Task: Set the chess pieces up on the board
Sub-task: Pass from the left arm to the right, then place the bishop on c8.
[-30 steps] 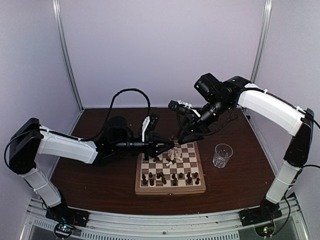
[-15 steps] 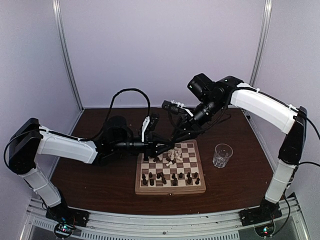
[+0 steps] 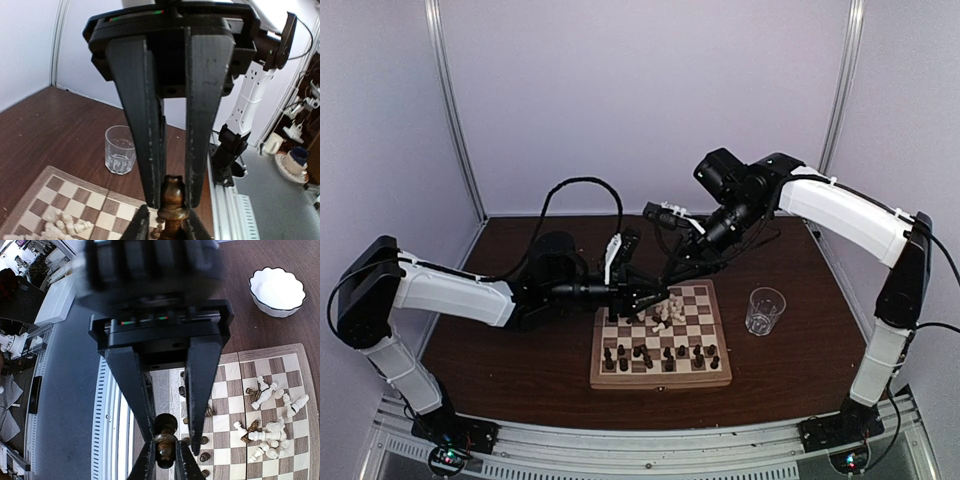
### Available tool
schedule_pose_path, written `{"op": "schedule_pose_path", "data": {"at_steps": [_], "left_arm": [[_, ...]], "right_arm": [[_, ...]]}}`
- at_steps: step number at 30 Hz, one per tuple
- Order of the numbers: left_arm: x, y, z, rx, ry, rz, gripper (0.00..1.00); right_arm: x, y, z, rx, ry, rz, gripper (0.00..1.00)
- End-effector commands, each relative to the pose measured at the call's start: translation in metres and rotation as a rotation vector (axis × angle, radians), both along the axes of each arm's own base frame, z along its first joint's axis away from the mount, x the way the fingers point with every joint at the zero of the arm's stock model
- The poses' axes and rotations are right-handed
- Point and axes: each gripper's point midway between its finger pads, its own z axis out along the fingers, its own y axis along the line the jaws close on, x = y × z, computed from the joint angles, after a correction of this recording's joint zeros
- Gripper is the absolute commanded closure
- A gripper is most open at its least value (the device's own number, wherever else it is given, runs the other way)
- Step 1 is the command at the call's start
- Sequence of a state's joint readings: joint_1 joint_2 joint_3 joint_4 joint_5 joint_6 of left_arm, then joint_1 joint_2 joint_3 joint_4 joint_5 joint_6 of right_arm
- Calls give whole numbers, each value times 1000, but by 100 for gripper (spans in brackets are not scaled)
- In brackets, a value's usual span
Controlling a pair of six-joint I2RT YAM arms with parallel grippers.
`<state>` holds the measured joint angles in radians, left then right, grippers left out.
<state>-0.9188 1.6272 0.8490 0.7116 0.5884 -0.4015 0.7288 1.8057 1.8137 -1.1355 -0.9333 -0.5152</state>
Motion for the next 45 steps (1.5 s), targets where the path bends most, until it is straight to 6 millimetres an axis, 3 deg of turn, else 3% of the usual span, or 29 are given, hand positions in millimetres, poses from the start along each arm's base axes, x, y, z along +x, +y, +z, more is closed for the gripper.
{"op": "schedule_pose_path", "data": {"at_steps": [1,9,13,18,23,30,37,45], "left_arm": [[15,5,14,6,-45,94,66],[7,28,2,77,-96,136,54],[5,46,-8,144,-114,175,52],[17,75,-12,208,-113,295,52],[31,96,-10,198,-93,397,52],[42,107,-12,207,-70,467,52],[43,118,-13,214,-68,510,52],[44,126,-12,219,-81,542,52]], "right_arm": [[5,-1,15,5,-58,-19,97],[27,-35,27,-25,-164,-138,98],[27,-56,6,-116,-225,-161,97],[10,-74,-48,-293,-291,-92,97],[-15,-69,-88,-396,-392,7,97],[-34,-51,-122,-453,-464,107,97],[-38,-37,-144,-467,-507,125,97],[-40,-36,-163,-518,-506,150,96]]}}
